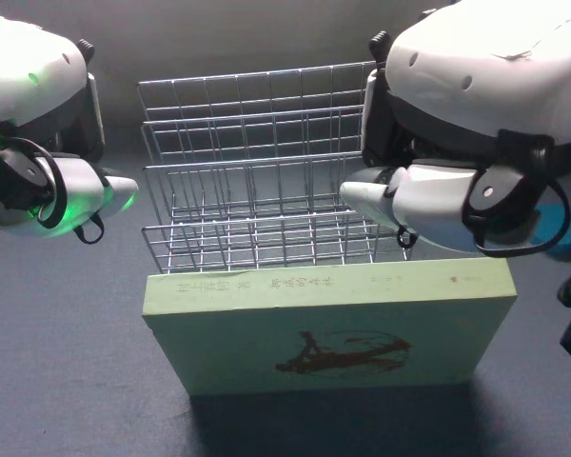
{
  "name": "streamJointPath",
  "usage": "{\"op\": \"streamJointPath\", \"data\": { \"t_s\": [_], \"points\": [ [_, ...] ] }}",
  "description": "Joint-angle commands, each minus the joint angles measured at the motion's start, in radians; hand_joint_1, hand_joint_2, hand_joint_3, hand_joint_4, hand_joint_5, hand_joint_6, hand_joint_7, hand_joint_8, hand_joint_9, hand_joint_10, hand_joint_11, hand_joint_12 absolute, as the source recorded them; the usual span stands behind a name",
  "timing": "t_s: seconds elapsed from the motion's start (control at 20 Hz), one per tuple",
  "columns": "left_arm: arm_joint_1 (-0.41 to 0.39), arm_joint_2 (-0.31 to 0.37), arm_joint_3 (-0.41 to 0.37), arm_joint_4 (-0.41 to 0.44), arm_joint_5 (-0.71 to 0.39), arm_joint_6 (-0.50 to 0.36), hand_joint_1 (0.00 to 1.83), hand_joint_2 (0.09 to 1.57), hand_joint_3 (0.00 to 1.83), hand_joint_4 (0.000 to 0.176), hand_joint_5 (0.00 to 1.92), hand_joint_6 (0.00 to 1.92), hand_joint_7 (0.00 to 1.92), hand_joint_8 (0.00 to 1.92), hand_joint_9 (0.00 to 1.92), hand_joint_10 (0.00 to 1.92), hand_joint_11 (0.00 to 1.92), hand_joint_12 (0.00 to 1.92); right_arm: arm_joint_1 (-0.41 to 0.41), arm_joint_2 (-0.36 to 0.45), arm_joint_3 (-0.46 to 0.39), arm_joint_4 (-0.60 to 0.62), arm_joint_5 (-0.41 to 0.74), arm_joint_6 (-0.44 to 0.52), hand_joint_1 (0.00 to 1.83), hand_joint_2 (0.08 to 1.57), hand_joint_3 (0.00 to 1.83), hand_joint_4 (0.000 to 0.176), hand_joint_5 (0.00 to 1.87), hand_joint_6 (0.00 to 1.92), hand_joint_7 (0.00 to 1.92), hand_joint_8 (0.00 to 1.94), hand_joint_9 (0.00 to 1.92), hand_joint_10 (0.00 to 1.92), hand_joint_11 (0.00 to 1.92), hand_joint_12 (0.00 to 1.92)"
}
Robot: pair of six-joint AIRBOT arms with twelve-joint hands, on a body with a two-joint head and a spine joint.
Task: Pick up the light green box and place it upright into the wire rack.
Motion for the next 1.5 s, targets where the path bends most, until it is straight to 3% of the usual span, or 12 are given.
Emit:
{"op": "streamJointPath", "data": {
  "t_s": [0.0, 0.1, 0.3, 0.6, 0.9, 1.1, 1.45],
  "points": [
    [-0.009, 0.003, 0.001, 0.075, -0.008, 0.003, 0.02, 1.18, 0.12, 0.120, 0.10, 0.05, 0.02, 0.04, 0.00, 0.03, 0.00, 0.30, 0.005, -0.003, 0.000, -0.084, 0.021, 0.008, 0.00, 1.00, 0.17, 0.078, 0.06, 0.04, 0.08, 0.04, 0.01, 0.03, 0.00, 0.27],
    [-0.009, 0.003, 0.001, 0.075, -0.002, 0.003, 0.00, 1.23, 0.02, 0.122, 0.10, 0.00, 0.02, 0.01, 0.00, 0.00, 0.00, 0.27, 0.002, -0.011, 0.001, -0.111, 0.012, 0.018, 0.00, 1.06, 0.02, 0.077, 0.07, 0.00, 0.06, 0.00, 0.01, 0.00, 0.00, 0.29],
    [-0.009, 0.003, 0.000, 0.071, 0.000, 0.003, 0.00, 1.24, 0.01, 0.122, 0.11, 0.00, 0.03, 0.00, 0.01, 0.00, 0.00, 0.27, -0.008, -0.034, 0.004, -0.116, -0.008, 0.023, 0.00, 1.06, 0.00, 0.077, 0.06, 0.00, 0.05, 0.00, 0.04, 0.01, 0.00, 0.33],
    [0.018, 0.020, 0.032, 0.071, -0.017, 0.004, 0.01, 1.24, 0.00, 0.126, 0.11, 0.00, 0.05, 0.00, 0.04, 0.01, 0.00, 0.27, -0.041, -0.131, 0.055, -0.136, -0.053, 0.040, 0.02, 1.05, 0.00, 0.077, 0.05, 0.00, 0.06, 0.00, 0.04, 0.00, 0.00, 0.38],
    [0.026, 0.100, 0.078, 0.071, -0.069, 0.034, 0.01, 1.25, 0.00, 0.123, 0.13, 0.00, 0.07, 0.00, 0.07, 0.01, 0.00, 0.31, -0.056, -0.219, 0.123, 0.004, -0.060, 0.016, 0.43, 1.00, 0.00, 0.061, 0.04, 0.00, 0.06, 0.00, 0.04, 0.00, 0.00, 0.41],
    [0.019, 0.157, 0.090, 0.071, -0.082, 0.044, 0.01, 1.25, 0.00, 0.122, 0.14, 0.00, 0.07, 0.00, 0.07, 0.00, 0.00, 0.21, -0.061, -0.250, 0.126, 0.089, -0.064, -0.060, 0.63, 0.96, 0.00, 0.057, 0.03, 0.00, 0.04, 0.00, 0.01, 0.00, 0.00, 0.40],
    [-0.019, 0.161, 0.087, 0.071, -0.093, 0.062, 0.02, 1.25, 0.00, 0.121, 0.14, 0.00, 0.06, 0.00, 0.05, 0.00, 0.00, 0.18, -0.057, -0.277, 0.148, 0.187, -0.060, -0.084, 0.73, 0.93, 0.00, 0.045, 0.03, 0.00, 0.04, 0.00, 0.00, 0.00, 0.00, 0.31]
  ]
}}
